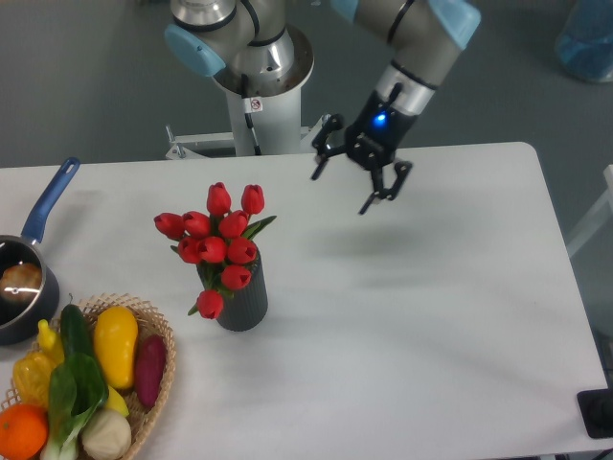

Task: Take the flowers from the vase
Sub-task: 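Move the open gripper down to the tulip stems above the vase, then close the gripper around the tulip stems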

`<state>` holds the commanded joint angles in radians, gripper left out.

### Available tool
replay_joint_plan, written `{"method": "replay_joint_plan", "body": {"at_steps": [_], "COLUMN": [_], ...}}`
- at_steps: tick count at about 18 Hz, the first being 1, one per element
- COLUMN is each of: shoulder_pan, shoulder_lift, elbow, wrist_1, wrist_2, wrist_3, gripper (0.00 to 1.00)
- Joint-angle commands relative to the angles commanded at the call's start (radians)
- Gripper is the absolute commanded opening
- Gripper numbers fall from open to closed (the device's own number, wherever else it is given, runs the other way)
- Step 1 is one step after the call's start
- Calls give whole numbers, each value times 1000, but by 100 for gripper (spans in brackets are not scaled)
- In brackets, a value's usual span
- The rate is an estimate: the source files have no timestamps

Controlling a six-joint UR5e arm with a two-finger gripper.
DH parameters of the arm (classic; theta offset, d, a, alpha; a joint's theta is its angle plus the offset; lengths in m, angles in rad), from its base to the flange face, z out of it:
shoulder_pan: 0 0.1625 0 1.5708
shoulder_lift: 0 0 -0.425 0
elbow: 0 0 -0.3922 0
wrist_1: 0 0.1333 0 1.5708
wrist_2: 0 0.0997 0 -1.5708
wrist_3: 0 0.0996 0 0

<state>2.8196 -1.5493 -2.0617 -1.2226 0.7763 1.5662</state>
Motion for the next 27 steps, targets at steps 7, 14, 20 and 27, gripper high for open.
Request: {"method": "replay_joint_plan", "body": {"at_steps": [7,14,20,27], "shoulder_pan": [-101,-126,-183,-216], "shoulder_lift": [-34,-43,-103,-126], "elbow": [0,11,14,31], "wrist_1": [11,14,156,195], "wrist_2": [-127,-192,-238,-239], "wrist_3": [-2,-9,-72,-97], "gripper": [100,100,100,20]}}
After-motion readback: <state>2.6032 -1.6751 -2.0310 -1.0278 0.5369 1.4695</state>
